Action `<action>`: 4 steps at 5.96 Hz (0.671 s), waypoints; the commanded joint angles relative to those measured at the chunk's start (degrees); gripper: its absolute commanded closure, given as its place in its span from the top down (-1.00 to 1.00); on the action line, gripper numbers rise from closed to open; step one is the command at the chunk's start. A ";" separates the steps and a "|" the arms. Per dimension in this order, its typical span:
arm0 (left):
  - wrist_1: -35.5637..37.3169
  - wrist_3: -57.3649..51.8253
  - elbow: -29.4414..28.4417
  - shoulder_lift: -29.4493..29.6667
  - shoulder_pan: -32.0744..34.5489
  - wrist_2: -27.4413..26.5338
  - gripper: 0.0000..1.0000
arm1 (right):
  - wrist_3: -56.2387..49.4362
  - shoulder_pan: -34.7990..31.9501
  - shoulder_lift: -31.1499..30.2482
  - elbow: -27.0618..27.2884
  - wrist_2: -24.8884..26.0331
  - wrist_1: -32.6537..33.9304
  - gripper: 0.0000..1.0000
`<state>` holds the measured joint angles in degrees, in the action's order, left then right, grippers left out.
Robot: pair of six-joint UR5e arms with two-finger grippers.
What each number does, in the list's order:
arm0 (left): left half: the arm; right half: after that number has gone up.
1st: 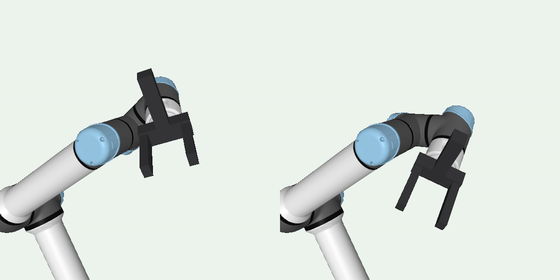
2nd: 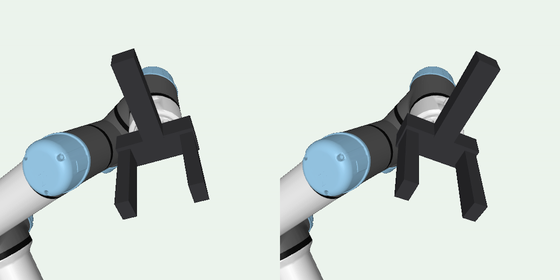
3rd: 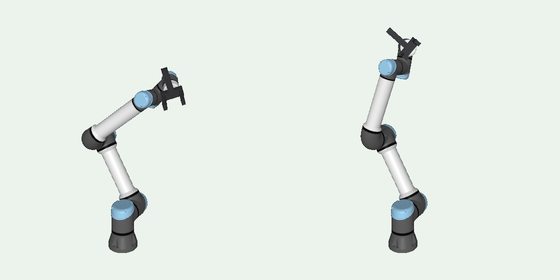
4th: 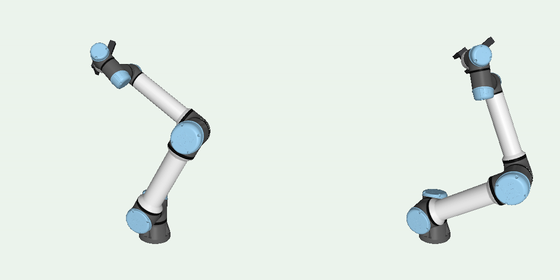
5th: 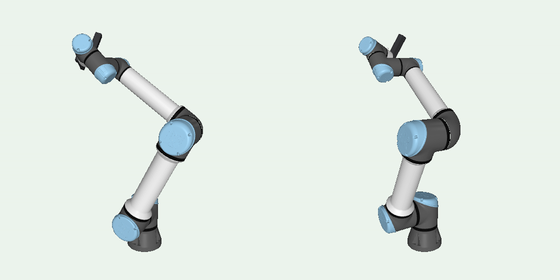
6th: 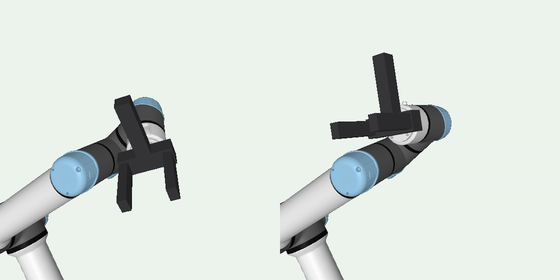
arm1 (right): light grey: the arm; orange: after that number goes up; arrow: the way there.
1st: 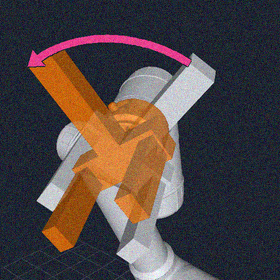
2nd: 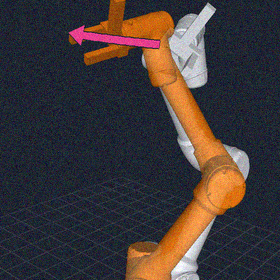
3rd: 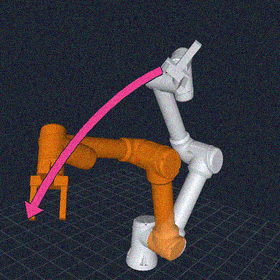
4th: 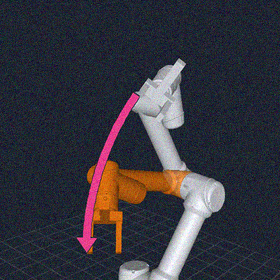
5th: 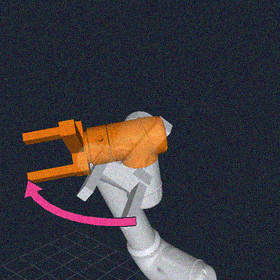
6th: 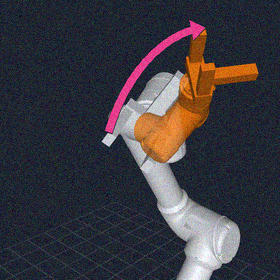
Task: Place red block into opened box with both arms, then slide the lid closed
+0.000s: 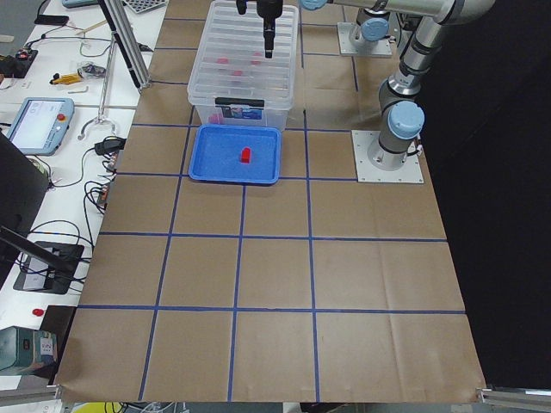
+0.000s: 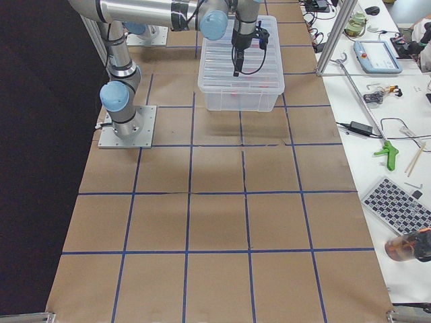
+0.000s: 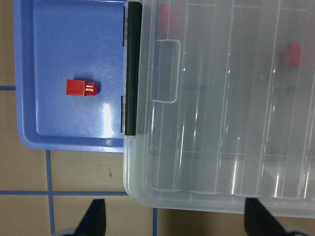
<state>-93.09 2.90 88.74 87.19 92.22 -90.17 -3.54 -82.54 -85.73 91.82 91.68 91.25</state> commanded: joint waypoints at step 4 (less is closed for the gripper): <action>0.02 0.00 0.30 -0.17 -0.03 0.00 0.97 | -0.94 2.12 0.12 10.47 -0.54 8.95 1.00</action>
<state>-93.08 2.90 89.00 87.02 92.20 -90.13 -4.46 -80.45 -85.61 100.80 91.31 99.77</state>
